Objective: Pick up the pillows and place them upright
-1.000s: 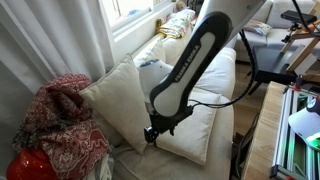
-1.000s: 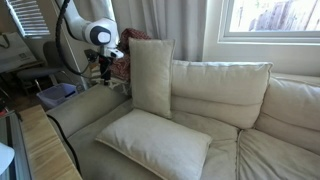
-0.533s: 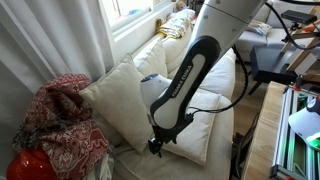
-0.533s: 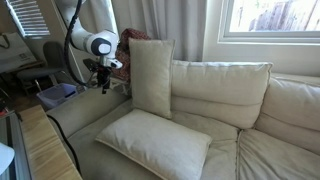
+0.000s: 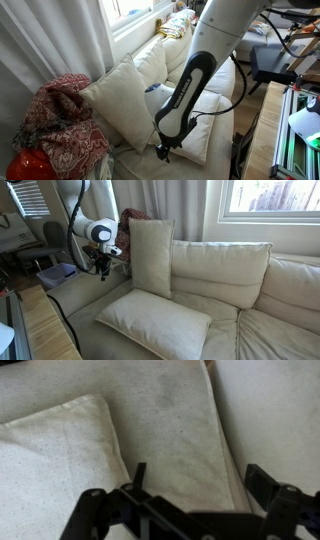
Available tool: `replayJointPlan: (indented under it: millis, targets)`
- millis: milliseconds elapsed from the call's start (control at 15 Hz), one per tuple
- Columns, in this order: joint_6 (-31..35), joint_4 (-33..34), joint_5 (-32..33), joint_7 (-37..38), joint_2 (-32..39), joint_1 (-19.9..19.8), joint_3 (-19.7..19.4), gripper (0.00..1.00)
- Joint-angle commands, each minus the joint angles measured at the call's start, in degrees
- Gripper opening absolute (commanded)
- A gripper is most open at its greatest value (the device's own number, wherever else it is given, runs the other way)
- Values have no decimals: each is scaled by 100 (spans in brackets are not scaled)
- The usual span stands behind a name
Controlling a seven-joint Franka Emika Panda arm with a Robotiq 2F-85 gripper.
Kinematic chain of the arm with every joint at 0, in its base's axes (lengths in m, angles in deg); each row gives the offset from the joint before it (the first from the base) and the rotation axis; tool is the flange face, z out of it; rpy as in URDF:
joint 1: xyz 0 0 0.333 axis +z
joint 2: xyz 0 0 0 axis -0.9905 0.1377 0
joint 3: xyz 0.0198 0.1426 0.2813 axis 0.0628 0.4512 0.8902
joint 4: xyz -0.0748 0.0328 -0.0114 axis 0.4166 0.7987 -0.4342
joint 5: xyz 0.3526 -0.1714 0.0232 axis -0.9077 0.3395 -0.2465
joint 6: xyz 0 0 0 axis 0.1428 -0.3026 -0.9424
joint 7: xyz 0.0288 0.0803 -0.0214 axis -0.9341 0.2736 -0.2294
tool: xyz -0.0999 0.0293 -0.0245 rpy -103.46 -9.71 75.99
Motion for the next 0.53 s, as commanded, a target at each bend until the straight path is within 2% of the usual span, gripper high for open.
replayJointPlan:
  millis: [0,267,467]
  targets:
    - [253,286,428,-174,663,327,-407,100]
    - [954,595,740,-85,1244,612,-714,100]
    - [1227,850,709,-128,1584,621,-715,100]
